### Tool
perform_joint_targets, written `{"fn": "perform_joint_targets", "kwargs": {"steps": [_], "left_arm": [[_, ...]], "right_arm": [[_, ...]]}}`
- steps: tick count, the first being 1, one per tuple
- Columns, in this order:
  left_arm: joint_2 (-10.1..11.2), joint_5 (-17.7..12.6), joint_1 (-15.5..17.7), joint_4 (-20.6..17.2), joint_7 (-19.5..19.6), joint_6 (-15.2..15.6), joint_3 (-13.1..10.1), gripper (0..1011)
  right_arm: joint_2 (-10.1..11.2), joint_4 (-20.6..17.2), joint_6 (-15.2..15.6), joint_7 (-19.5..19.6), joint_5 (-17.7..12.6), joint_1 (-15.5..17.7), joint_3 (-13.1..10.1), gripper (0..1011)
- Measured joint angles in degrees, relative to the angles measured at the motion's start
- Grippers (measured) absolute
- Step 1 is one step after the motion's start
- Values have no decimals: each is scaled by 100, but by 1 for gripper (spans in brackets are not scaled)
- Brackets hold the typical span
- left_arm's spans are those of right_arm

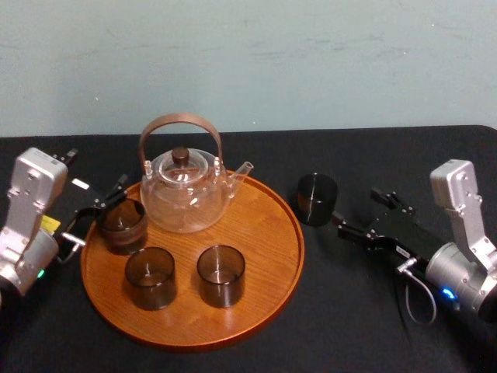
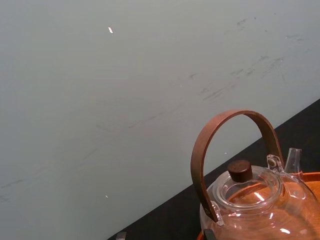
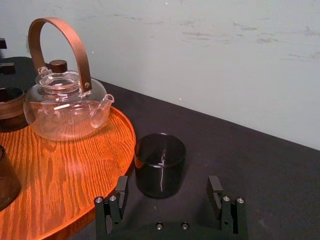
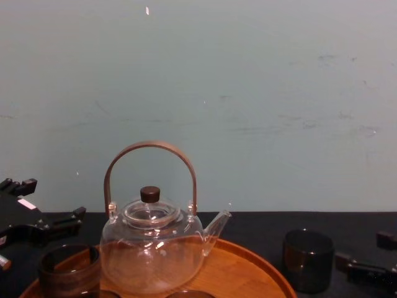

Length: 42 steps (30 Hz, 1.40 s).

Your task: Pick up the glass from the table and place it on the tray.

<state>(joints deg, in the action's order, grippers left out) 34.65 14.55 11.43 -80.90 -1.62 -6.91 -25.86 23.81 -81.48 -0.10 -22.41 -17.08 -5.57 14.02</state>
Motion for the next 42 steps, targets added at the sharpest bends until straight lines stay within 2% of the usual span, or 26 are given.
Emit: {"fn": "perform_joint_targets", "kwargs": {"steps": [17,42], "left_arm": [[0,0,0,0,0,0,0,1001],[0,0,0,0,0,0,0,1002]], "right_arm": [[-236,859,-129,-257,230,-772,421,1002],[-544,1859,-378,-438,319,-1463,648,1002]]}}
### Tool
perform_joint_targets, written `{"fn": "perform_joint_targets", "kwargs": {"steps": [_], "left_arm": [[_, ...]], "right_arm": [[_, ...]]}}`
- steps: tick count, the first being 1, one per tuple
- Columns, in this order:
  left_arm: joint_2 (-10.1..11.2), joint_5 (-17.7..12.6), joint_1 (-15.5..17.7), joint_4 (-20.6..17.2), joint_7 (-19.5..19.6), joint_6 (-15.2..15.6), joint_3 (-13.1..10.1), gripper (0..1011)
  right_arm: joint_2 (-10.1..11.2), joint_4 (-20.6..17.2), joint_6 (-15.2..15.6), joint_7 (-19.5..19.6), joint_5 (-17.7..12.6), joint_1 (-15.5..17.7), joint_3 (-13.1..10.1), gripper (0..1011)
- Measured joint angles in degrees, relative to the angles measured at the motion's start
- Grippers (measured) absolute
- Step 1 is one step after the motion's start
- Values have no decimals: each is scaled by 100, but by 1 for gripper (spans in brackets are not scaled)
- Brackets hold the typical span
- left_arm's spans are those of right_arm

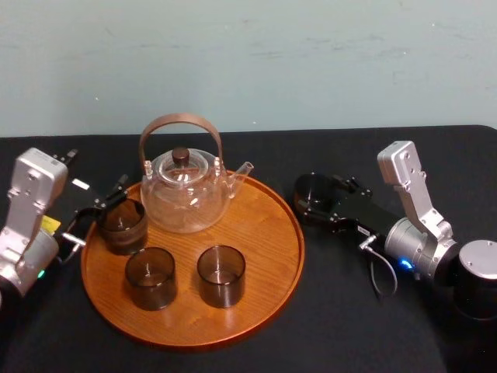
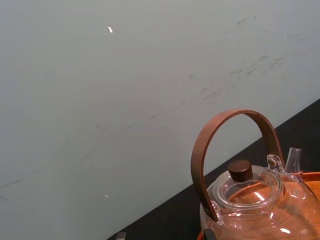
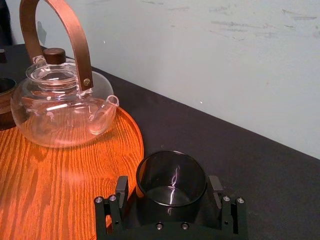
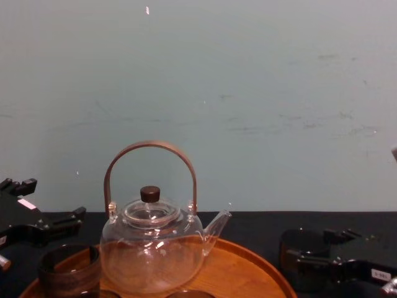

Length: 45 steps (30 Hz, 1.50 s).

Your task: Pick up the glass from the table and place it on the tray.

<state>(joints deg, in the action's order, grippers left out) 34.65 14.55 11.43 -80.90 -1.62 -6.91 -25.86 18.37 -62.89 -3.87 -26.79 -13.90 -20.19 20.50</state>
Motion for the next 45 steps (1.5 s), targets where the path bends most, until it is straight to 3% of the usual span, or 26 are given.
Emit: {"fn": "perform_joint_targets", "kwargs": {"steps": [17,45], "left_arm": [[0,0,0,0,0,0,0,1001],[0,0,0,0,0,0,0,1001]], "right_arm": [[-112,333,-115,-72,6,-207,53,1002],[-136,434,-118,-118,-28,-286,50,1002]]}}
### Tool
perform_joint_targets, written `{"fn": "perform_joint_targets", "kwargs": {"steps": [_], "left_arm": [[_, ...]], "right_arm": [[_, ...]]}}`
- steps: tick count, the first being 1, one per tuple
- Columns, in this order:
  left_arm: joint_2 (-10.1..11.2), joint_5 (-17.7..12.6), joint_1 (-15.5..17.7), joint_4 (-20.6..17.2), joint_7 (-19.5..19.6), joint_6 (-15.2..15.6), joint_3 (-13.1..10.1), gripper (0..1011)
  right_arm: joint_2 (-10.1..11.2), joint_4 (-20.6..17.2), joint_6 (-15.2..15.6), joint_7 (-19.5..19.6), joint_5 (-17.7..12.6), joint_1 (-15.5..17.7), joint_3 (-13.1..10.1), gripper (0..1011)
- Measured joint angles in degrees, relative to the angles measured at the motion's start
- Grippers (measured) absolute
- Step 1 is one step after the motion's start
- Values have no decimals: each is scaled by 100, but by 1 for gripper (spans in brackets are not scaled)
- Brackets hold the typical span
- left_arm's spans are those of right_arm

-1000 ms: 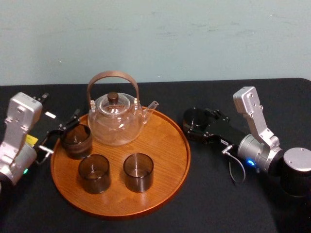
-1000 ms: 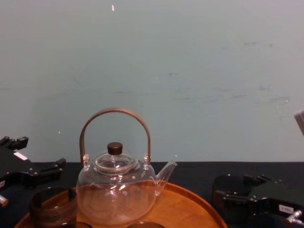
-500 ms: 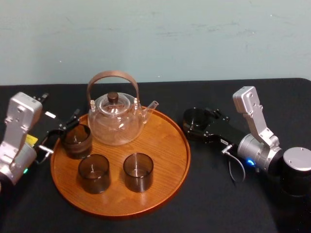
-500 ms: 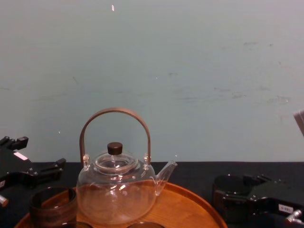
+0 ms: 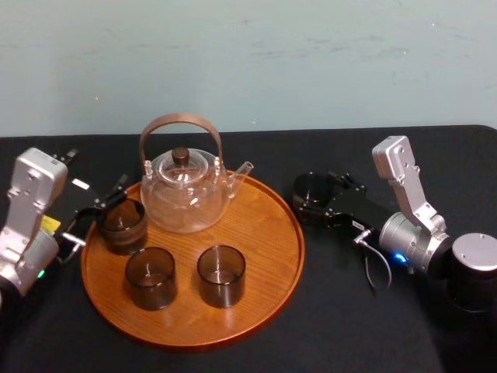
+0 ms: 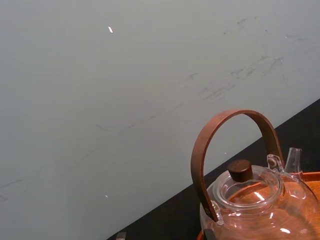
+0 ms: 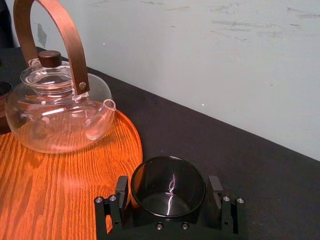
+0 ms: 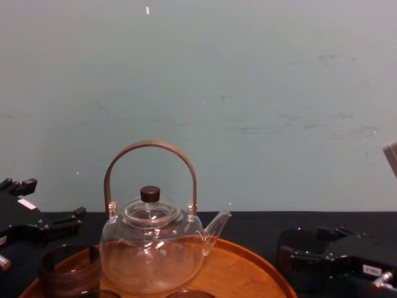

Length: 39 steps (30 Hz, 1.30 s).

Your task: Pick up the glass from the table and place it on the tray.

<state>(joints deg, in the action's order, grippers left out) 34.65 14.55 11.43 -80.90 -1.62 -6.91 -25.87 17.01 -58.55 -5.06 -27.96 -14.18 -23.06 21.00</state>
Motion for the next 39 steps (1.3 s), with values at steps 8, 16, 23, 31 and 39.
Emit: {"fn": "perform_joint_targets", "kwargs": {"steps": [8,16,23,31,39], "left_arm": [[0,0,0,0,0,0,0,1001],[0,0,0,0,0,0,0,1001],[0,0,0,0,0,0,0,1001],[0,0,0,0,0,0,0,1001],[0,0,0,0,0,0,0,1001]], "right_arm": [[2,-4,0,0,-1,0,-1,1003],[5,-8,0,-2,-5,1,-2,898],[5,-11,2,-2,-8,4,-2,898],[7,-19,4,-34,-65,19,-27,898],[93,-311,40,-52,-124,130,-52,898]]}}
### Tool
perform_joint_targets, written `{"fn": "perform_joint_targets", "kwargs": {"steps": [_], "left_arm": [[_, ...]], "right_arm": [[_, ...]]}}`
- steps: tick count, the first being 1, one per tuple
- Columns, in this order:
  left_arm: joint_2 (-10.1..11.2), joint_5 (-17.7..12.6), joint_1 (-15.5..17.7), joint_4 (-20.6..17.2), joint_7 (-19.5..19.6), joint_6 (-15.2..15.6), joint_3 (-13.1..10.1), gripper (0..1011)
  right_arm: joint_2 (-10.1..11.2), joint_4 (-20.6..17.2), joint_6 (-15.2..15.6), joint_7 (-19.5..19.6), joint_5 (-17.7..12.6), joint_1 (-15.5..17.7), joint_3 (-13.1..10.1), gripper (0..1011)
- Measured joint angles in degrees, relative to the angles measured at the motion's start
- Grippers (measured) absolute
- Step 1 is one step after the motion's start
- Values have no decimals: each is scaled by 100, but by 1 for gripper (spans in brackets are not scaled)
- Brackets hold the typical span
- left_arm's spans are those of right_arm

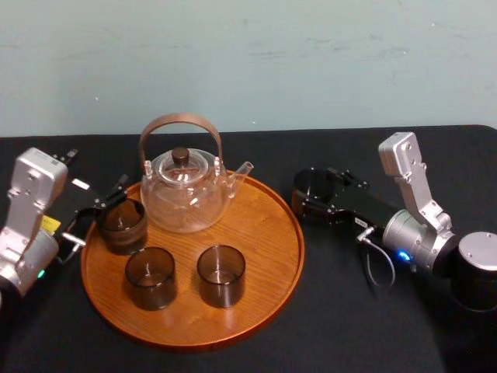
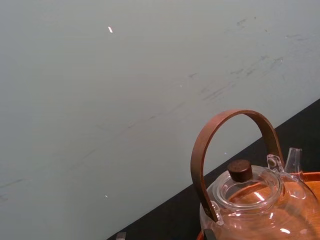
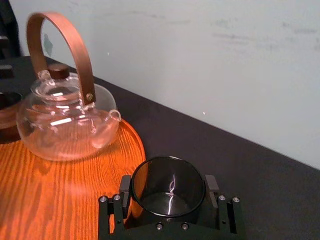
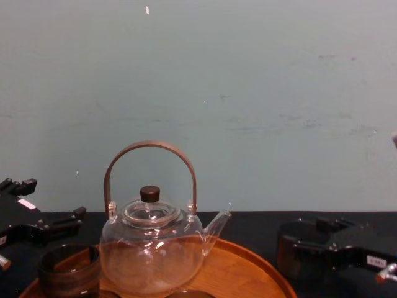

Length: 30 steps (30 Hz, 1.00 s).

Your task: Pick up the glass from the table and place it on the tray.

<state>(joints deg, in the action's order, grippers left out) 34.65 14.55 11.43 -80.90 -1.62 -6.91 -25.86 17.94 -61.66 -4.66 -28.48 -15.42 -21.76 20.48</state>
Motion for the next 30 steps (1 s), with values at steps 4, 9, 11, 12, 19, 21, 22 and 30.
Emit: {"fn": "perform_joint_targets", "kwargs": {"steps": [4,9,11,12,19,21,22,30], "left_arm": [[0,0,0,0,0,0,0,1002],[0,0,0,0,0,0,0,1001],[0,0,0,0,0,0,0,1002],[0,0,0,0,0,0,0,1002],[0,0,0,0,0,0,0,1001],[0,0,0,0,0,0,0,1001],[0,0,0,0,0,0,0,1001],[0,0,0,0,0,0,0,1001]], "right_arm": [[69,-292,27,3,-4,99,6,898],[170,-775,43,-4,-8,267,67,898],[189,-889,46,-13,-11,305,88,899],[204,-980,50,-24,-14,336,110,898],[231,-1228,47,-91,-44,401,220,898],[220,-1254,42,-114,-49,401,277,898],[214,-1254,39,-120,-50,399,295,898],[84,-1038,-58,-182,-37,261,499,898]]}}
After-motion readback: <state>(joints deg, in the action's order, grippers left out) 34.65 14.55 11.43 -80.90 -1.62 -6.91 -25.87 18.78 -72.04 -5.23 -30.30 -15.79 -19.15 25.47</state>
